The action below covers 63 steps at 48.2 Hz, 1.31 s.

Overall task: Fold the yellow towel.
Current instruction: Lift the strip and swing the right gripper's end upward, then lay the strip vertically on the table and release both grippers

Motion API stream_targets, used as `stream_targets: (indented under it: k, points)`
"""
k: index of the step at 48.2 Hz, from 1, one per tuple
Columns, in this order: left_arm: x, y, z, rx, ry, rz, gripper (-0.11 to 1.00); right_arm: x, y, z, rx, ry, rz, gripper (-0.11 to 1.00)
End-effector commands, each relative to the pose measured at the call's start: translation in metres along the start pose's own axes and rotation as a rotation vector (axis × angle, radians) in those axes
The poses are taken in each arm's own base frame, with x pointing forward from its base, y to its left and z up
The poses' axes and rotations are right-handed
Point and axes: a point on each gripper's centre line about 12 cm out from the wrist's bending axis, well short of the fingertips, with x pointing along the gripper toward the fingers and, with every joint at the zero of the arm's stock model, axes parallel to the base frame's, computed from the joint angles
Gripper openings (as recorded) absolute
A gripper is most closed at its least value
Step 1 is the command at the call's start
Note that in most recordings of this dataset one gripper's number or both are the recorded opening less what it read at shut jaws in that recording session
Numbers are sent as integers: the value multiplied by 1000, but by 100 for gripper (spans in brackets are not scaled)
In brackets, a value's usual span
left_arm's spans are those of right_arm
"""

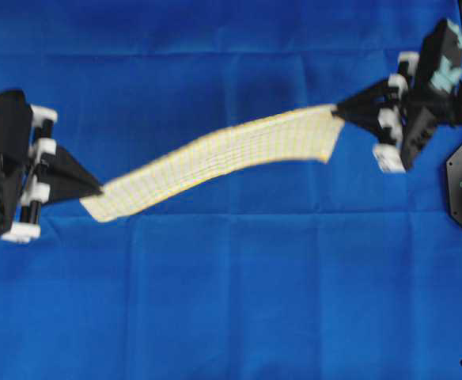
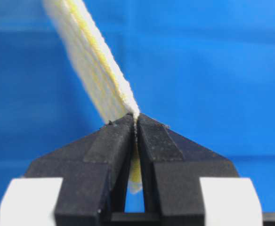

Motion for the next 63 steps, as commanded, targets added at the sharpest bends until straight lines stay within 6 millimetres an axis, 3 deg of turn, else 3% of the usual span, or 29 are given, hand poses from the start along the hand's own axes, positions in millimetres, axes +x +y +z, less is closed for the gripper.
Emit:
stream_targets:
  k: [1, 14, 31, 39, 52, 63]
  points:
    - [5, -13, 13, 16, -44, -41, 2, 9, -12, 17, 8, -30, -55, 3]
    - [37, -33, 34, 46, -87, -87, 2, 33, -49, 40, 11, -26, -182, 3]
    - [113, -48, 80, 95, -85, -86, 2, 76, -62, 75, -42, -25, -216, 3]
    - [138, -54, 102, 124, -113, -88, 2, 92, -64, 89, -64, -31, -216, 3]
    - [170, -60, 131, 187, -163, -84, 2, 100, -66, 97, -71, -29, -218, 3]
    - [180, -55, 135, 188, -166, -73, 2, 99, -68, 95, -69, -16, -221, 3]
